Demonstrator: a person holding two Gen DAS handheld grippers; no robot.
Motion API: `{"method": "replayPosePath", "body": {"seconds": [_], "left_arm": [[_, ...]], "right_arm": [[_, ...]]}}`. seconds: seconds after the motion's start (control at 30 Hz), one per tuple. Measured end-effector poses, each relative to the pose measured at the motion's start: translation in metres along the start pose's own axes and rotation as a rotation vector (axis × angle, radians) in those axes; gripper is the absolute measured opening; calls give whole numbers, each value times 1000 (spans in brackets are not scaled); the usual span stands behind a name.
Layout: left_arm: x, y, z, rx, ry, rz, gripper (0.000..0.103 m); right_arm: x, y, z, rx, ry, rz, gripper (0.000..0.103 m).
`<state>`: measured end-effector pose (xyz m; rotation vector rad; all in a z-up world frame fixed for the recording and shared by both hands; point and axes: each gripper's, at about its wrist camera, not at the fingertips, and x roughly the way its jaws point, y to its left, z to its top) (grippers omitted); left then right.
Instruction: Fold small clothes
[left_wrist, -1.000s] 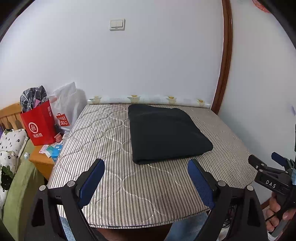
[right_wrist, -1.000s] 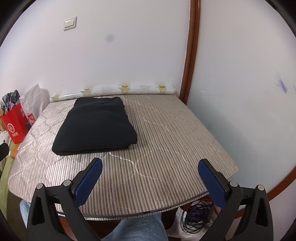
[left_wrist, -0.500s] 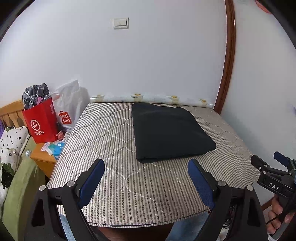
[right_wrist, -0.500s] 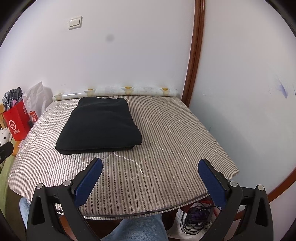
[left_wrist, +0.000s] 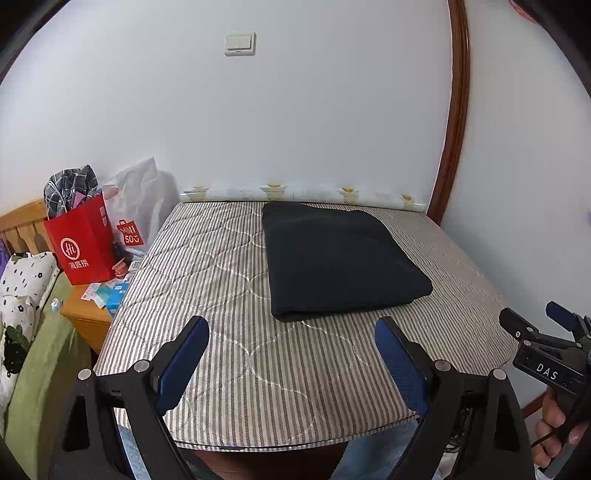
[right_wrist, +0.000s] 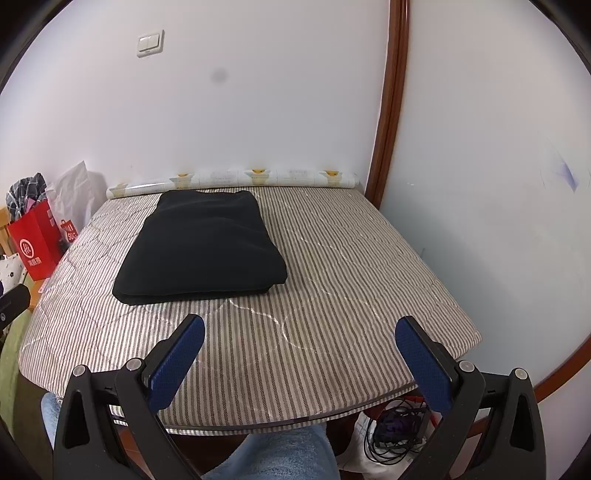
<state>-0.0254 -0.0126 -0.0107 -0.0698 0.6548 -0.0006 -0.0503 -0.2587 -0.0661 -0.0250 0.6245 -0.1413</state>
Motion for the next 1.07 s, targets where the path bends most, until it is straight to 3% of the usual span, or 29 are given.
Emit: {"method": "replayPosePath", "body": {"seconds": [1.07], "left_arm": [[8,2,0,-15,23,-2,91]], "right_arm": [[-8,8,-2,-24,-24,14,102]]}}
